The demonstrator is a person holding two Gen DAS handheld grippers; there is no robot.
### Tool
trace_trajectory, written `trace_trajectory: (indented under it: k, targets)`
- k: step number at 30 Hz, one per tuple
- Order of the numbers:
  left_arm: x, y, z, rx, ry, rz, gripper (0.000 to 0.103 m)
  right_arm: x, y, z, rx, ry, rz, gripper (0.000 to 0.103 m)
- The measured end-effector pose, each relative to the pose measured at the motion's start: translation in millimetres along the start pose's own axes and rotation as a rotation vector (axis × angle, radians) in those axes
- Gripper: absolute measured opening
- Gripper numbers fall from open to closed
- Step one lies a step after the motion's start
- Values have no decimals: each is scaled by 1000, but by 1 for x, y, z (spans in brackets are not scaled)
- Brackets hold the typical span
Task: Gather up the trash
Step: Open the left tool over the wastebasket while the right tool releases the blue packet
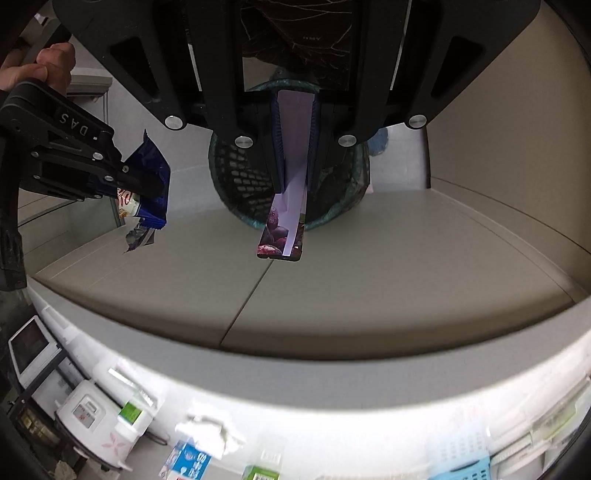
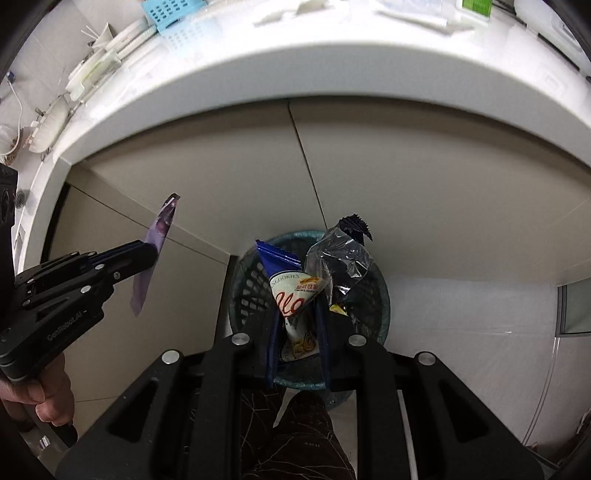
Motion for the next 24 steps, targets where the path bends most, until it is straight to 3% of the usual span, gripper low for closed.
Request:
trace_trajectory:
  k: [13, 24]
  targets:
    - [61, -18, 7, 3, 6, -124, 12, 9, -6, 18, 51, -36, -38, 16]
    - [87, -25, 36, 53, -10, -162, 12, -1, -21, 39, 70, -51, -39, 16]
Point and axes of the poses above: each gripper's, at about its wrist camera, not at the fingertips, and x roughly the way its jaws point, z to its right, y to its top, the point moved 4 cm from there along x, roughly the way its jaws point, and after that the axes turned 6 degrees about -z, right-handed, at the moved point
